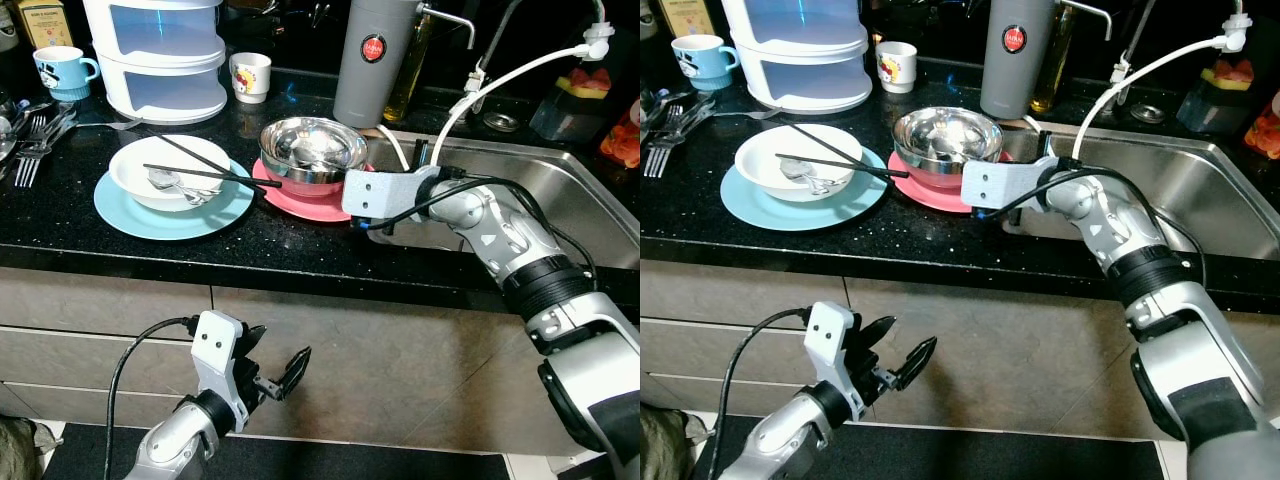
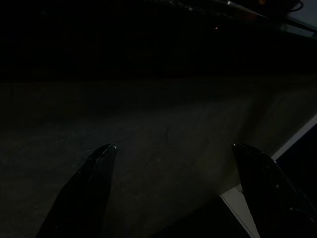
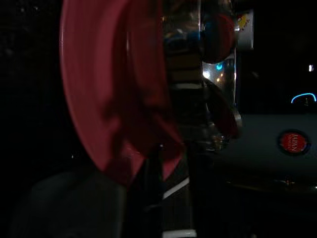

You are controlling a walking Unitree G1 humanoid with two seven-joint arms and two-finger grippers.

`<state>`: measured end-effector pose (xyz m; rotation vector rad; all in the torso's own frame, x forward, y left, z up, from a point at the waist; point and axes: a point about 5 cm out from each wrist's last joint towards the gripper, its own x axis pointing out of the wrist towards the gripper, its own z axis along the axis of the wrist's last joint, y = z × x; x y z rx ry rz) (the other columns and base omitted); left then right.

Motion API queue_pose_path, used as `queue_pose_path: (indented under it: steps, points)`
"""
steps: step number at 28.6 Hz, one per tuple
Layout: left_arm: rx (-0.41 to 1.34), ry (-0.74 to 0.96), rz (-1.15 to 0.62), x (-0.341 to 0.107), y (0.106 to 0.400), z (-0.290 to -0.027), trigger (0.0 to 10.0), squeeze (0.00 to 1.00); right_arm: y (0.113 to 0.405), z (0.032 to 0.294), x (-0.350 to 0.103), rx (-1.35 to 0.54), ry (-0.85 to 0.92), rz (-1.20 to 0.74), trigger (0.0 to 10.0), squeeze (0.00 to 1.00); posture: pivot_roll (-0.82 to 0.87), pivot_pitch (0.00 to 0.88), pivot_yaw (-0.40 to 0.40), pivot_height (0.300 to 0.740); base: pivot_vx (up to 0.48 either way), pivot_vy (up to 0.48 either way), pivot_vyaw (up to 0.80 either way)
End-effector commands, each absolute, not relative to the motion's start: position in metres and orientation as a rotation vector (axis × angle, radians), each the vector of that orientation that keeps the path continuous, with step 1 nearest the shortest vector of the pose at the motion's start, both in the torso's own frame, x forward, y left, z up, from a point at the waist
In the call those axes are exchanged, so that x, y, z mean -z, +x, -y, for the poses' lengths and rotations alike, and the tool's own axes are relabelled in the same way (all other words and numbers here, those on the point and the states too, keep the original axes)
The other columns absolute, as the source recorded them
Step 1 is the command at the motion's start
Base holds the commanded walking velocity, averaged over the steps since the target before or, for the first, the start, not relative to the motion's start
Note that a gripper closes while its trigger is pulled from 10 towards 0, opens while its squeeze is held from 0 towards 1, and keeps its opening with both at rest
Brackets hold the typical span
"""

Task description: Kitchen organization

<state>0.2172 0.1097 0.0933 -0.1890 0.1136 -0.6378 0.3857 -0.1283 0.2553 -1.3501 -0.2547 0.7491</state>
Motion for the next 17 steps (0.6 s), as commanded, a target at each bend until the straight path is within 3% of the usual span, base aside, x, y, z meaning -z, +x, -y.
queue_pose_path:
  steps: [1,4,6,17]
  points:
    - [0.636,-0.204,-0.116,-0.092,0.217,-0.108,10.0,0.00,0.386,0.132,-0.257,-0.736,-1.374,0.265,10.0,1.00,0.20,0.000,-0.124,0.740,0.000,0.000,0.00]
    - [0.636,-0.203,-0.115,-0.092,0.217,-0.108,10.0,0.00,0.386,0.130,-0.259,-0.740,-1.378,0.278,10.0,0.93,0.20,0.000,-0.124,0.740,0.000,0.000,0.00]
    - [0.637,-0.201,-0.115,-0.092,0.217,-0.108,10.0,0.00,0.386,0.128,-0.261,-0.731,-1.381,0.294,10.0,0.00,0.21,0.000,-0.124,0.740,0.000,0.000,0.00]
    - [0.639,-0.201,-0.114,-0.092,0.218,-0.108,10.0,0.00,0.382,0.121,-0.275,-0.740,-1.362,0.374,10.0,0.00,0.21,0.000,-0.123,0.740,0.000,0.000,0.00]
